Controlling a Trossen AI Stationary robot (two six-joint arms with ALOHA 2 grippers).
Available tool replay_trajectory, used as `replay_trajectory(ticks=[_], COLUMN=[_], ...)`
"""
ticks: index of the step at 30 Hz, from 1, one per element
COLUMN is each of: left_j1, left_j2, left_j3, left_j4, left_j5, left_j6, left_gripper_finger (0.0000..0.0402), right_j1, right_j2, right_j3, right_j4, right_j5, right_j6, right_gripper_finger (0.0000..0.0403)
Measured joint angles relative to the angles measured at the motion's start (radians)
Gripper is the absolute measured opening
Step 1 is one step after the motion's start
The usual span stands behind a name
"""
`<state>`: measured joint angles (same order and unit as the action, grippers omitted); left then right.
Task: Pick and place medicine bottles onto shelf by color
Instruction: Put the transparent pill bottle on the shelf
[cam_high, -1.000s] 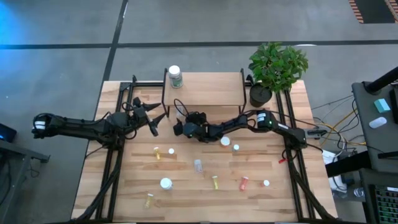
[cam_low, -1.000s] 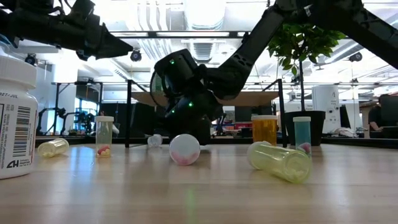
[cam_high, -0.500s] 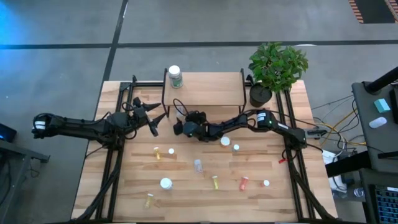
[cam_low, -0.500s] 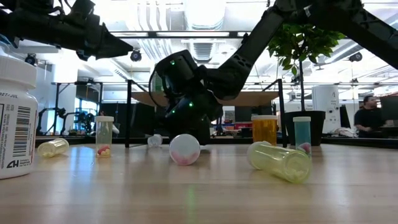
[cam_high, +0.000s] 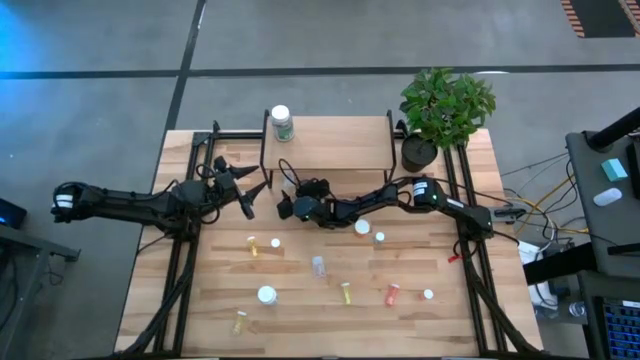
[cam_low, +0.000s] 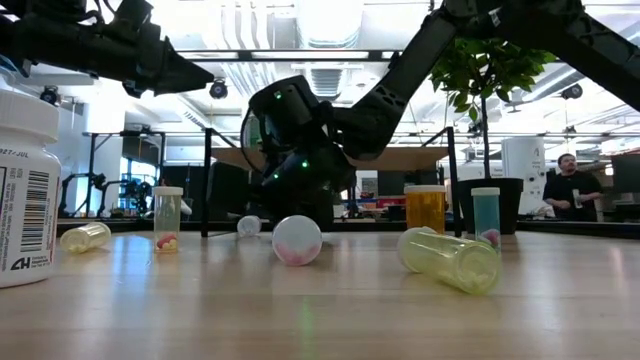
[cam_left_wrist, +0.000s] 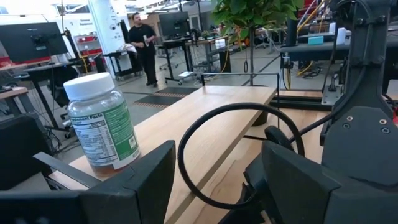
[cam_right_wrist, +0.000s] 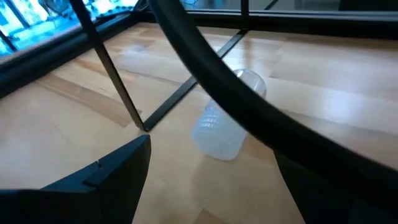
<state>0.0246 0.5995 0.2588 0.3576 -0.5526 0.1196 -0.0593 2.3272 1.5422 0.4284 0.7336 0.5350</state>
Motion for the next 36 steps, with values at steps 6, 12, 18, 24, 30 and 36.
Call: replay_trajectory(ticks=[6,12,18,24,30,36], left_j1=[0.0,0.0,0.0,0.0,0.0,0.0], left_j2=[0.001,-0.002,0.001,0.001,-0.001,-0.002], left_j3=[0.0,0.0,0.0,0.0,0.0,0.0], left_j4=[0.001,0.0,0.0,0.0,-0.001,0.0], left_j5=[0.0,0.0,0.0,-0.001,-0.001,-0.001], left_j6=[0.001,0.001,0.002,0.017,0.018,0.018], left_gripper_finger=[0.0221,0.0221,0.0221,0.0221,0.0221,0.0221], right_j1=[-0.013,-0.035,-0.044,-0.053,-0.054,-0.055], right_j2=[-0.001,-0.001,-0.001,0.053,0.142,0.155], right_j3=[0.045,0.052,0.052,0.073,0.189,0.271], right_j4=[-0.005,-0.073,-0.078,-0.066,-0.118,-0.265], right_j5=[0.0,0.001,-0.001,-0.022,-0.011,0.005], right_j6=[-0.074,-0.021,-0.005,-0.012,-0.027,-0.023], right_gripper_finger=[0.0329,0.0329,0.0329,0.0329,0.0329,0.0329])
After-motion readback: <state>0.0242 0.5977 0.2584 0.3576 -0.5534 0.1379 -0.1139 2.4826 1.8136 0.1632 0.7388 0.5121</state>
